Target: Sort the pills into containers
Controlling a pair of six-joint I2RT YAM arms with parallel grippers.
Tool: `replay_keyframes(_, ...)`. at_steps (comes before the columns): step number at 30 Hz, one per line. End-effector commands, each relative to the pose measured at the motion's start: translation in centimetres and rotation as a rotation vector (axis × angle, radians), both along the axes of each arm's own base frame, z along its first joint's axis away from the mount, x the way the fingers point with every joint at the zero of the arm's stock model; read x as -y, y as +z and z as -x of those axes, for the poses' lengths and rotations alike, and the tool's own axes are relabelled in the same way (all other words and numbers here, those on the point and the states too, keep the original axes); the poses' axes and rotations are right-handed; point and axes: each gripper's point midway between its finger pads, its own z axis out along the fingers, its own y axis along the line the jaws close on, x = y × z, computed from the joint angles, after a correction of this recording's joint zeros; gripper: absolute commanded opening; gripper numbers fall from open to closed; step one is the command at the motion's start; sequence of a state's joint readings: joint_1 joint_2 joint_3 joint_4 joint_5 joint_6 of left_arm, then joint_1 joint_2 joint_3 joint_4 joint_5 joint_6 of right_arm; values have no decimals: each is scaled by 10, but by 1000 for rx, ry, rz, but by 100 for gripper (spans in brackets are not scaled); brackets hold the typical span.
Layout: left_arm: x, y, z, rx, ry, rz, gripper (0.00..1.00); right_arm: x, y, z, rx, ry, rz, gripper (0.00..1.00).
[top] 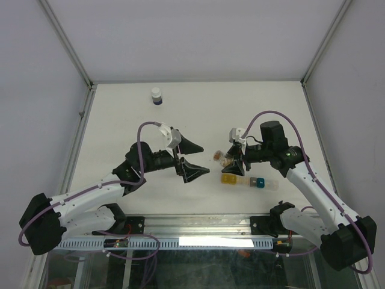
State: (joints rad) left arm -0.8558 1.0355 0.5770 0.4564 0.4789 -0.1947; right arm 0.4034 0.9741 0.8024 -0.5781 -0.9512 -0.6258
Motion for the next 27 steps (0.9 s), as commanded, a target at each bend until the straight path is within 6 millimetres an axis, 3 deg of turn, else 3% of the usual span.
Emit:
replay_keyframes(1,-3,43,-3,-195,52,182,95,-6,25,-6,78,20,-56,0)
replay_keyframes(5,-1,33,-36,-368,256,86,85,-6,24,-6,75,20,-56,0)
replay_keyframes(7,1,26,-41,-391,309,37,84,-6,24,-6,75,19,-55,0)
replay_keyframes(19,34,24,-29,-395,234,-45,83,-6,24,-7,72,16,-54,0)
replay_keyframes(27,45,20,-27,-405,198,-66,75,-5,24,-6,72,16,-55,0)
